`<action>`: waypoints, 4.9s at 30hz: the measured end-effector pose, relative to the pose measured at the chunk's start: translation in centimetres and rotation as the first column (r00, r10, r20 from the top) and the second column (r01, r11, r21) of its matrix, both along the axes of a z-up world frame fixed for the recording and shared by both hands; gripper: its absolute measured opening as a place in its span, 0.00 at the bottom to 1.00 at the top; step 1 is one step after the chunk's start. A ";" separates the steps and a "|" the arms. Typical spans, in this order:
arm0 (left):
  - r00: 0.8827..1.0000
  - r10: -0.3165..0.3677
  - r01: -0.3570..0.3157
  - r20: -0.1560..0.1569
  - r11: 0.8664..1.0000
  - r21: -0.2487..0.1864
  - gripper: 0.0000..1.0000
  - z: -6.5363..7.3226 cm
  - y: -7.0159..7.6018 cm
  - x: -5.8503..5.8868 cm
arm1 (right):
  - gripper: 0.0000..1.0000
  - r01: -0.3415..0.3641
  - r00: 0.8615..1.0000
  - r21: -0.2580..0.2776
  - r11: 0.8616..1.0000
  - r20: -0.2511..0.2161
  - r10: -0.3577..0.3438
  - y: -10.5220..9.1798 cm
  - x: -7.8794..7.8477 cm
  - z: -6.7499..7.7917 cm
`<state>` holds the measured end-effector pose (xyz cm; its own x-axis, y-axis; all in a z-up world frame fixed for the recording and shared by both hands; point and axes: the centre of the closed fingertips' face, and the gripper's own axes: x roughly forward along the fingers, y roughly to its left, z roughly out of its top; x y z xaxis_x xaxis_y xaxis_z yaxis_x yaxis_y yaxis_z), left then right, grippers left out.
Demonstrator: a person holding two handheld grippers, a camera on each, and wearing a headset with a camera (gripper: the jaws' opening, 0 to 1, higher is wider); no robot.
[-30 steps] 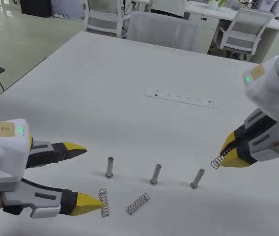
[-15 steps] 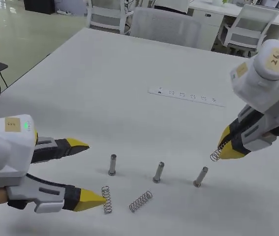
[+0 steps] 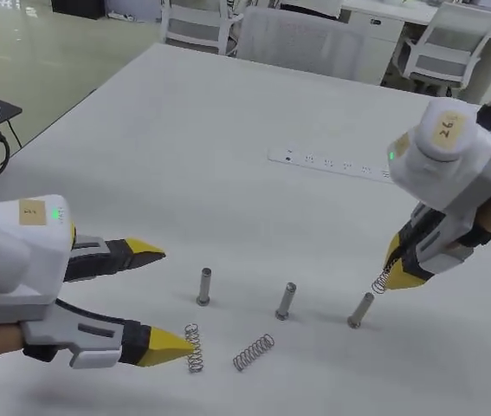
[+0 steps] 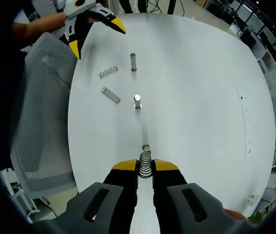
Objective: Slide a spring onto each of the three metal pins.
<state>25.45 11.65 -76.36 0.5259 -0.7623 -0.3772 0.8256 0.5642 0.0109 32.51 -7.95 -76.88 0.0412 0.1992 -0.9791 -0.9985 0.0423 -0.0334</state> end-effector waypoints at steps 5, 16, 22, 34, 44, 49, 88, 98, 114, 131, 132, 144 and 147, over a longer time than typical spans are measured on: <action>1.000 0.000 0.000 -0.003 1.000 0.000 0.64 -0.1 -0.1 0.0 | 0.08 0.000 1.000 -0.018 1.000 -0.010 -0.001 -0.1 0.2 -0.8; 1.000 -0.001 0.001 -0.009 1.000 0.001 0.63 -0.2 0.0 -0.1 | 0.08 0.005 1.000 -0.025 1.000 -0.022 -0.006 -0.1 0.5 -1.6; 1.000 -0.003 0.003 -0.012 1.000 0.001 0.62 -0.2 0.1 -0.1 | 0.08 0.003 0.999 -0.031 1.000 -0.034 -0.004 0.2 0.4 -2.2; 1.000 -0.001 0.001 -0.015 1.000 0.002 0.61 -0.2 0.2 -0.4 | 0.08 0.008 0.999 -0.056 0.998 -0.050 -0.010 0.2 0.3 -4.2; 1.000 0.004 -0.004 -0.017 1.000 0.000 0.60 -0.2 0.0 -0.5 | 0.09 0.004 0.998 -0.075 0.997 -0.064 -0.009 0.2 0.2 -5.9; 1.000 0.006 -0.006 -0.017 1.000 -0.001 0.60 -0.2 0.0 -0.5 | 0.09 0.008 0.998 -0.079 0.997 -0.068 -0.013 0.1 0.3 -6.7; 1.000 -0.001 0.001 -0.013 1.000 -0.006 0.58 -0.1 -0.5 -0.7 | 0.22 0.021 0.999 0.018 1.000 0.027 -0.022 0.5 0.5 -3.7; 1.000 -0.003 0.003 -0.009 1.000 -0.001 0.58 0.2 -0.6 -1.1 | 0.22 -0.007 0.998 0.079 0.997 0.059 0.002 1.6 -0.8 -1.3; 1.000 0.003 -0.003 0.002 1.000 -0.001 0.57 0.7 -0.6 -1.5 | 0.22 -0.089 0.996 0.202 0.975 0.025 0.085 5.9 -4.6 0.5; 1.000 0.006 -0.006 -0.002 1.000 0.001 0.55 0.7 -1.0 -2.0 | 0.20 -0.191 0.978 0.248 0.950 -0.030 0.205 9.9 -6.9 -2.7; 1.000 0.005 -0.005 -0.003 1.000 0.002 0.55 0.6 -1.0 -2.1 | 0.19 -0.193 0.977 0.247 0.950 -0.037 0.208 10.0 -6.8 -3.2; 1.000 0.001 -0.001 -0.017 1.000 0.000 0.54 0.4 -1.5 -2.5 | 0.16 -0.255 0.961 0.228 0.940 -0.049 0.272 11.6 -6.9 -6.3; 1.000 0.002 -0.002 -0.019 1.000 -0.001 0.54 0.4 -1.5 -2.6 | 0.15 -0.279 0.955 0.214 0.936 -0.039 0.293 12.0 -6.8 -6.8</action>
<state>22.86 10.11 -76.00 0.5205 -0.7616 -0.3861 0.8243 0.5661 -0.0054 25.69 4.03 -83.72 -0.1131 0.3884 -0.9145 -0.9690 -0.2467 0.0150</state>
